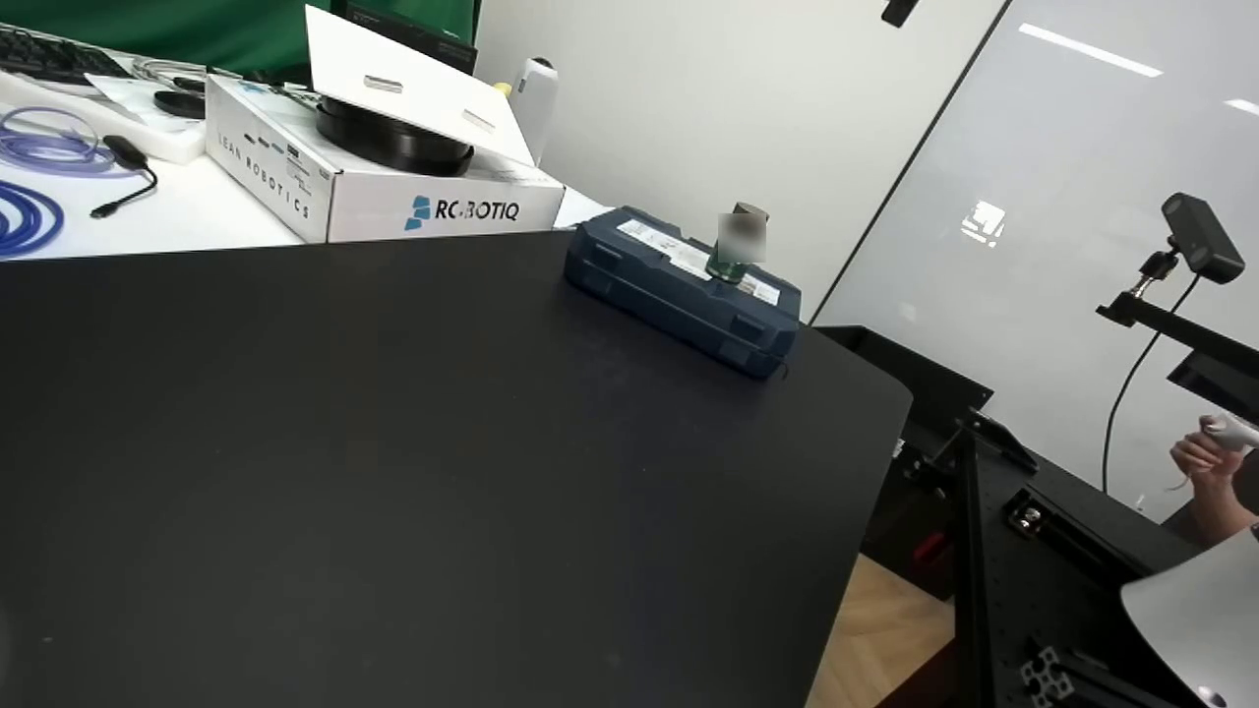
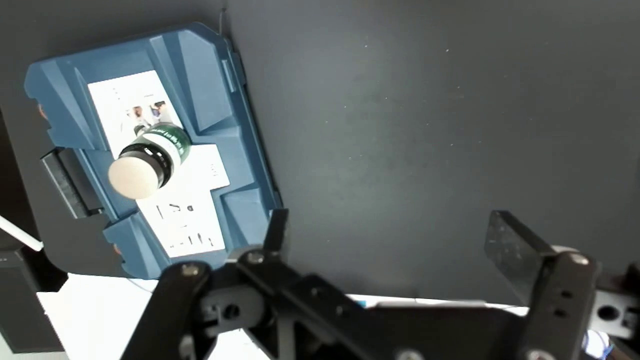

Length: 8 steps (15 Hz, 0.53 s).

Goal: Remove the bottle from the box and put it on the table

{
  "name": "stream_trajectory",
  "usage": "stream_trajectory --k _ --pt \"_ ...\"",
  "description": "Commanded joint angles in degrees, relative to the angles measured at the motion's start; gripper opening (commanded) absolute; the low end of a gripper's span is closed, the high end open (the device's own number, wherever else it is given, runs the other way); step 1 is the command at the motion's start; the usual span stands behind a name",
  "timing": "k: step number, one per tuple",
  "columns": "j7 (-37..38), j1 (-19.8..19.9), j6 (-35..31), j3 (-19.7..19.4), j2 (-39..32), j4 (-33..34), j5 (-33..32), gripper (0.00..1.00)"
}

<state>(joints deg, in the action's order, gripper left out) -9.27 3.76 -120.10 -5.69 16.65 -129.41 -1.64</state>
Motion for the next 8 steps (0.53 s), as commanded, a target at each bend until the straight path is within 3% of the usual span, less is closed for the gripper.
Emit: stream_trajectory --k 1,5,8 --pt "-1.6 2.0 -0.3 -2.3 -11.1 11.4 -1.2 1.00" --pt "-2.6 4.6 -0.5 -4.3 -21.6 21.5 -0.8 1.00" --pt "1.0 6.8 -3.9 -5.2 -28.2 26.6 0.7 1.00"
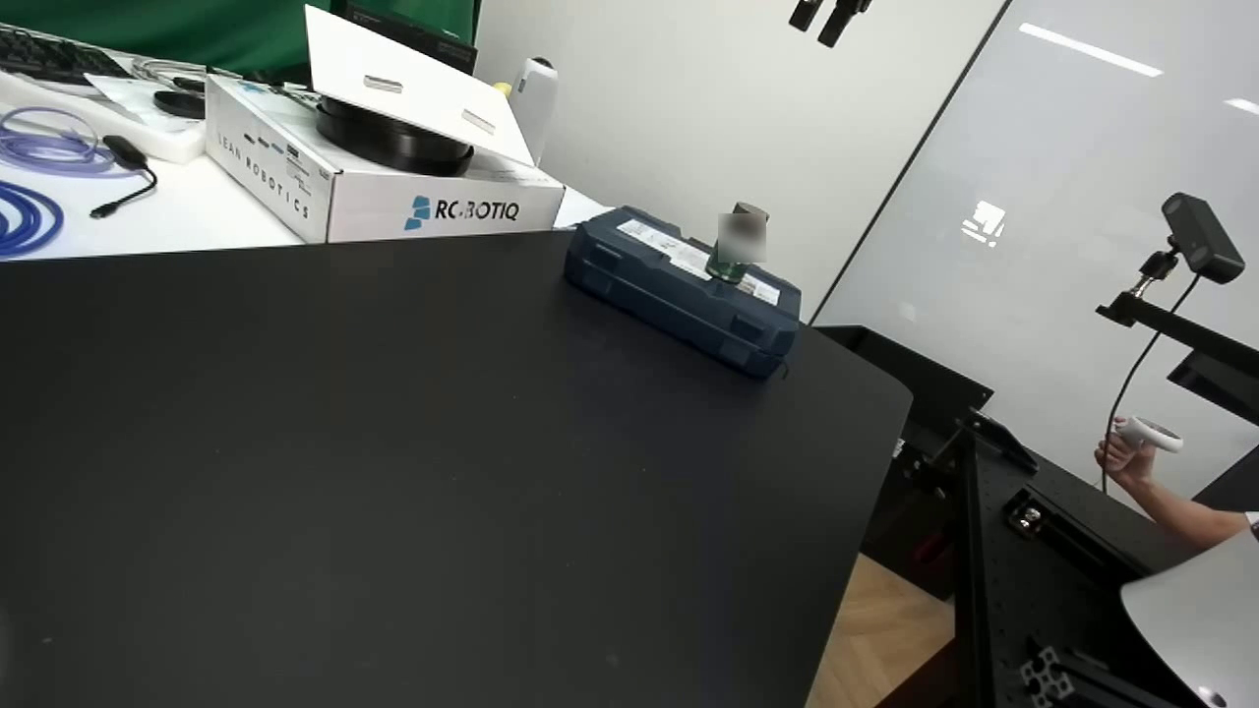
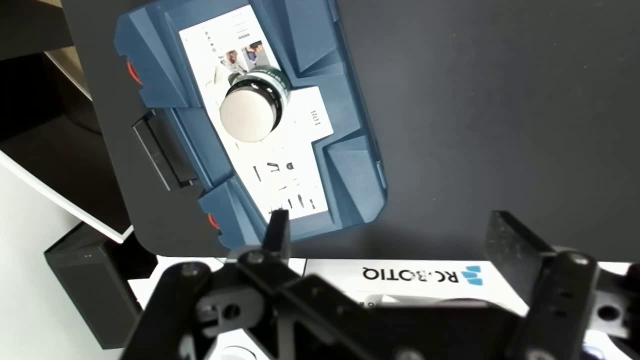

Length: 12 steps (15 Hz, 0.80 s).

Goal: Remove the bottle from the box and put it on the table

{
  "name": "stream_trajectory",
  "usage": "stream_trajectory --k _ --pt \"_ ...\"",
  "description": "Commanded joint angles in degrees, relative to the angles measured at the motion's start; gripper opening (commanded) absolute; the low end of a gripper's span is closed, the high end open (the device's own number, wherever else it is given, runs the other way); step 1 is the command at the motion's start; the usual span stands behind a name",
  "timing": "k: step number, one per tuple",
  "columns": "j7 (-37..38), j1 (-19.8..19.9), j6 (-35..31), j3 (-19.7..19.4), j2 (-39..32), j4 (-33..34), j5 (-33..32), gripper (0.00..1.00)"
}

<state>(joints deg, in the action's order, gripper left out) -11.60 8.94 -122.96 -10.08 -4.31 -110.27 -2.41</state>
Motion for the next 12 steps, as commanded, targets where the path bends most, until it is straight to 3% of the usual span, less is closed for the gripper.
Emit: stream_trajectory --k 1,6,12 --pt "4.8 2.3 -1.4 -1.0 -9.3 9.1 3.0 1.00" --pt "14.0 4.7 -1.6 -1.5 -17.8 15.6 8.2 1.00" --pt "29.5 3.9 -1.6 -4.0 -23.6 18.1 6.7 1.00"
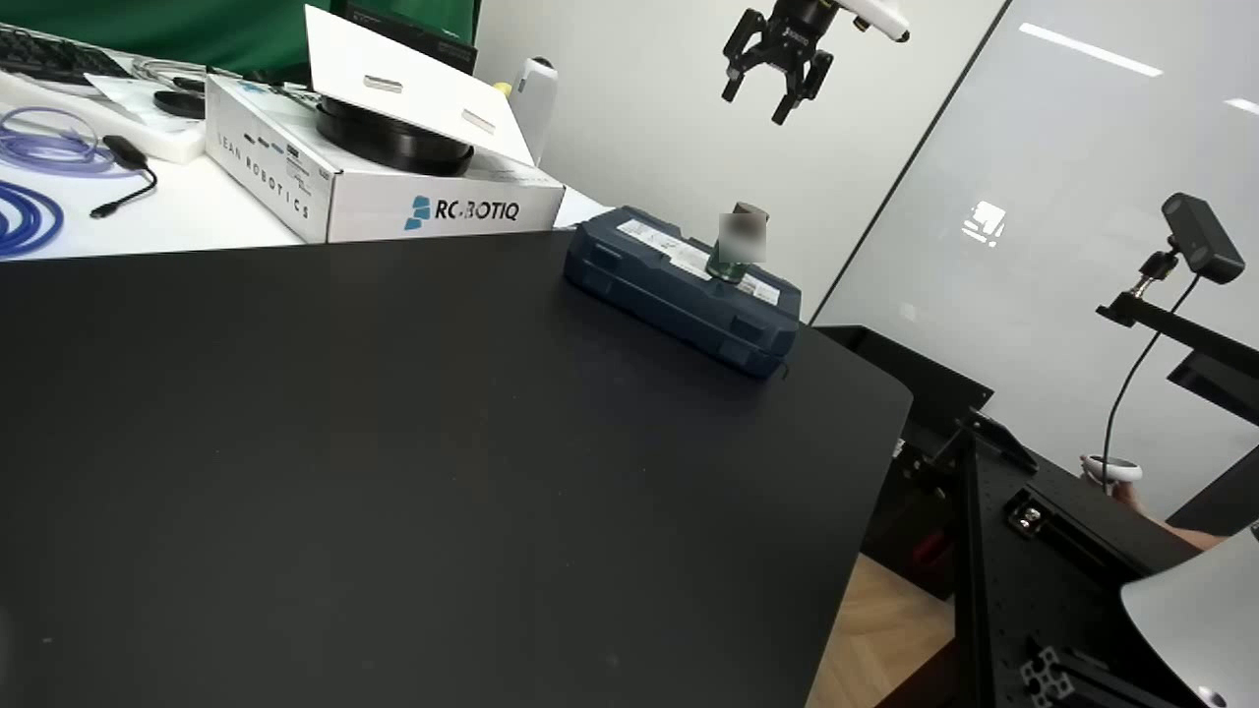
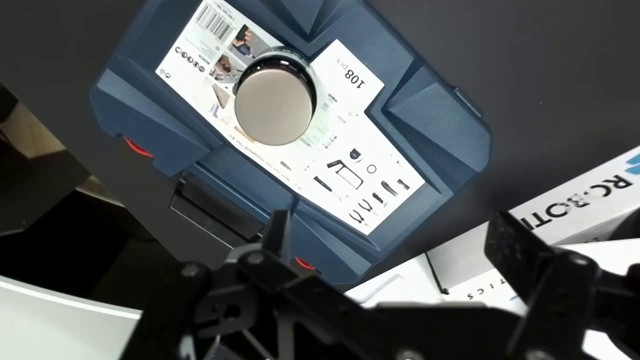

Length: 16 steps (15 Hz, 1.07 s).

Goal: Remove the bottle from the box and put it on the table

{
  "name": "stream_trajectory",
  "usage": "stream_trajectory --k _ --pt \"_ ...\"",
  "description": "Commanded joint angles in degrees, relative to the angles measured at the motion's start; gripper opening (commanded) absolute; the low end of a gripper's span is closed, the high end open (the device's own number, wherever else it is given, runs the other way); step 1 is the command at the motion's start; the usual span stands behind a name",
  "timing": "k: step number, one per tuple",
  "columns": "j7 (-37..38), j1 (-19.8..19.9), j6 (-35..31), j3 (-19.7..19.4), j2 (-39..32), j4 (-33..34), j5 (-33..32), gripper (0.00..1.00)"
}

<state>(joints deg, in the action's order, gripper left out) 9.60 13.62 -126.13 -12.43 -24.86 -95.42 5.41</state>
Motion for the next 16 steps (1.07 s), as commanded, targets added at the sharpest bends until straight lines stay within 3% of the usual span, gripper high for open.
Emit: stream_trajectory --k 1,8,16 --pt "10.8 -1.0 1.8 -2.3 -3.7 3.4 -1.5 1.00" --pt "22.8 -1.5 6.3 -5.4 -8.3 3.4 -3.3 1.00" --pt "23.4 -0.4 4.3 -5.0 -11.5 3.7 -0.2 1.00"
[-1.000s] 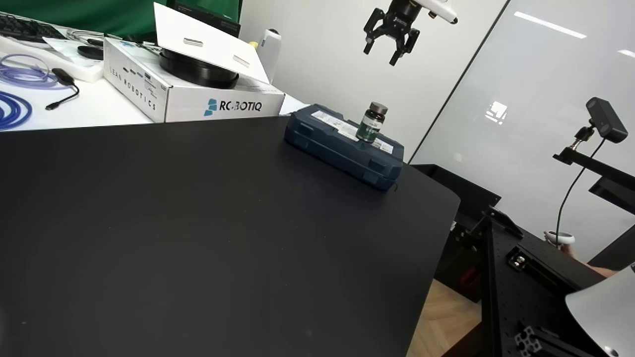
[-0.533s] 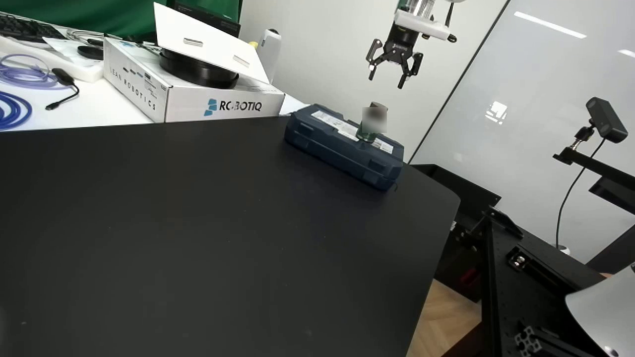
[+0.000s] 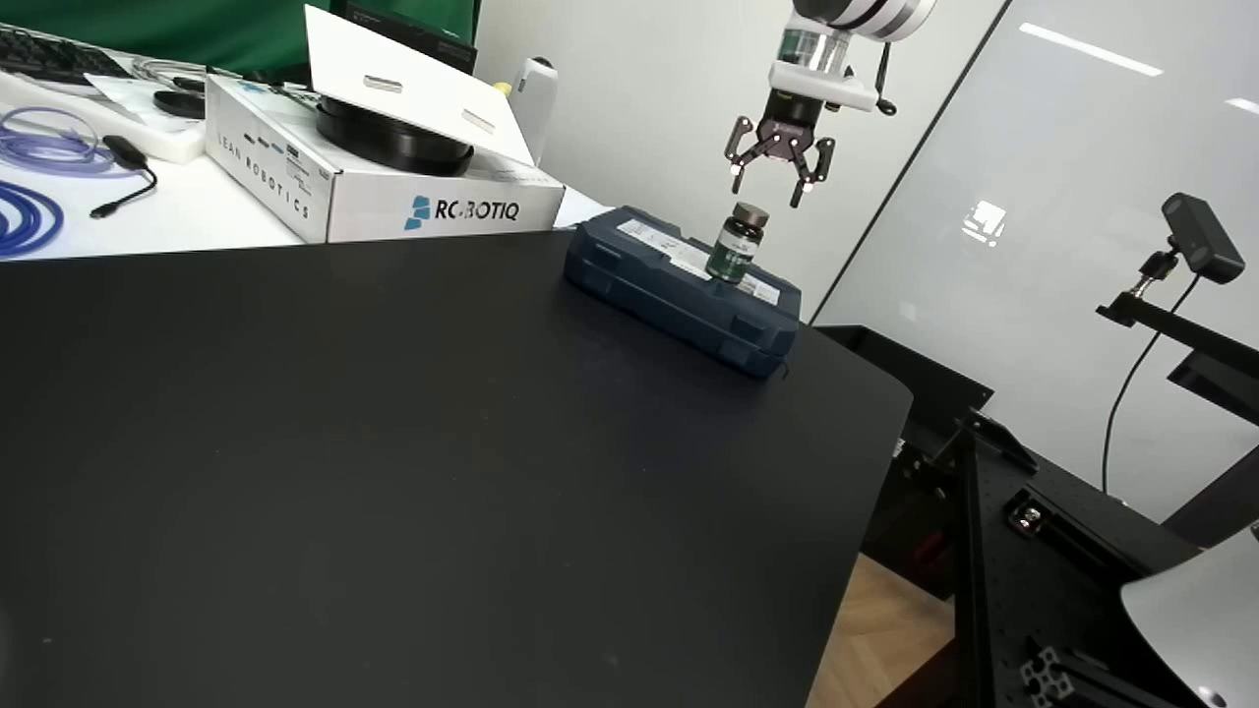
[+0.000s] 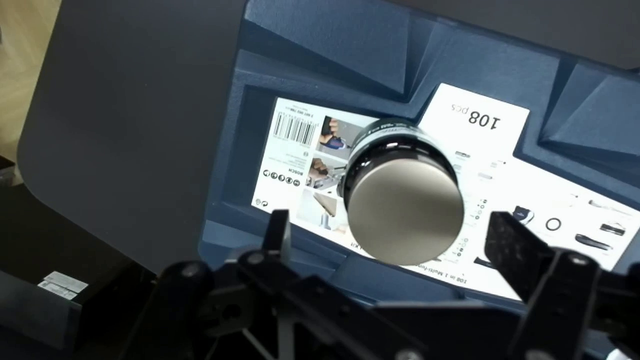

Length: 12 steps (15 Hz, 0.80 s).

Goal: Remove the bottle from the box and put it on the table

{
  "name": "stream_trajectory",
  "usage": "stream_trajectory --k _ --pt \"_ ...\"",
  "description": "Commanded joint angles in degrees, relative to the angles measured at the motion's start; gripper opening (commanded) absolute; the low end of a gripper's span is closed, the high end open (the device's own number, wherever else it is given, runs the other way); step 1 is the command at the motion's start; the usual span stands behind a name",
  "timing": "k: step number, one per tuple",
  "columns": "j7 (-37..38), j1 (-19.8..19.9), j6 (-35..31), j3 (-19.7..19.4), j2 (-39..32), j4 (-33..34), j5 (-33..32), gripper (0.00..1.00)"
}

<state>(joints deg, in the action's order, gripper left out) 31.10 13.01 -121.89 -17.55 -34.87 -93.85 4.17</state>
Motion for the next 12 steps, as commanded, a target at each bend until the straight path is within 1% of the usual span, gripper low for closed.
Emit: stream_trajectory --k 1,7,12 --pt "1.7 0.2 -0.6 0.3 -1.6 2.0 1.3 1.00" --pt "1.0 0.2 -3.6 0.9 -2.3 1.7 2.6 1.00" --pt "0.7 0.2 -4.5 1.0 -2.9 1.5 2.8 1.00"
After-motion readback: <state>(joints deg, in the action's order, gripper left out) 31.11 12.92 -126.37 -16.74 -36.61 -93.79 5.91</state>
